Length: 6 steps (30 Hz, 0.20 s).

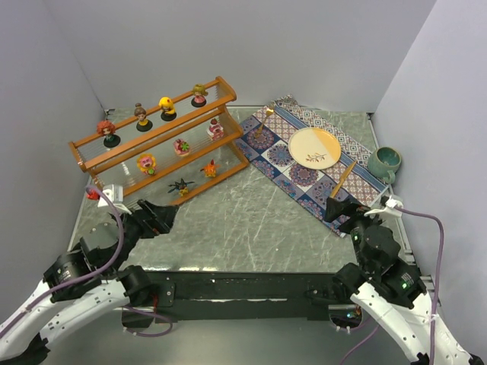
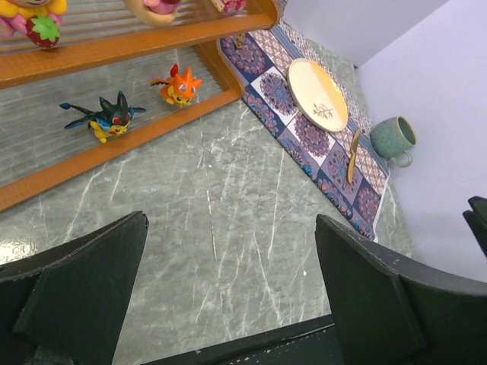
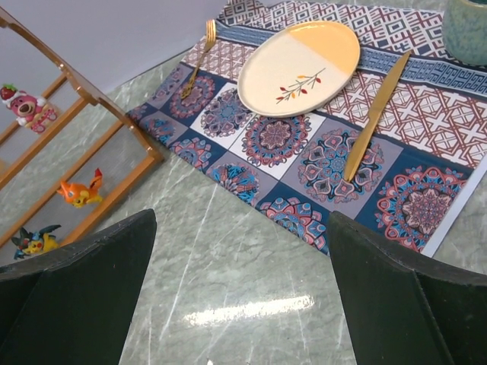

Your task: Place and organize the plastic toys onto the shelf

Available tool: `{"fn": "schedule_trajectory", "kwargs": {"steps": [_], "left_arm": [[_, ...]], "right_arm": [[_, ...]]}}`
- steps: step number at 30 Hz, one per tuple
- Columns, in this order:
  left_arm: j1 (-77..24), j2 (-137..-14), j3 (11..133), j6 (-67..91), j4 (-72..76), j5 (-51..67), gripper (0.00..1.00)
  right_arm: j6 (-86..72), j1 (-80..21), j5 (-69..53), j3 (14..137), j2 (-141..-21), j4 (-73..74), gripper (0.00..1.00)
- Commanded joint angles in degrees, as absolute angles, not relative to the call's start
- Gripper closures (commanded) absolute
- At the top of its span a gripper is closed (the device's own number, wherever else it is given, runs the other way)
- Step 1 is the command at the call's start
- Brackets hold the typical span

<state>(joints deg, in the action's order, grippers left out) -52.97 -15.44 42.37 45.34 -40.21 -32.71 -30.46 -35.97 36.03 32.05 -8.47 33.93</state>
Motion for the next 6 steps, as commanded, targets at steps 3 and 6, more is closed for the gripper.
{"fn": "schedule_trajectory", "kwargs": {"steps": [3, 6], "left_arm": [[-53.0, -13.6, 41.6, 46.8, -39.9, -35.8, 0.03], [-53.1, -13.1, 41.4, 46.0, -39.0, -35.7, 0.03]], "right_arm": [[-31.2, -35.6, 37.4, 34.3, -8.2, 33.4, 0.0], [-31.0, -35.7, 37.5, 34.4, -8.4, 33.2, 0.0]]}}
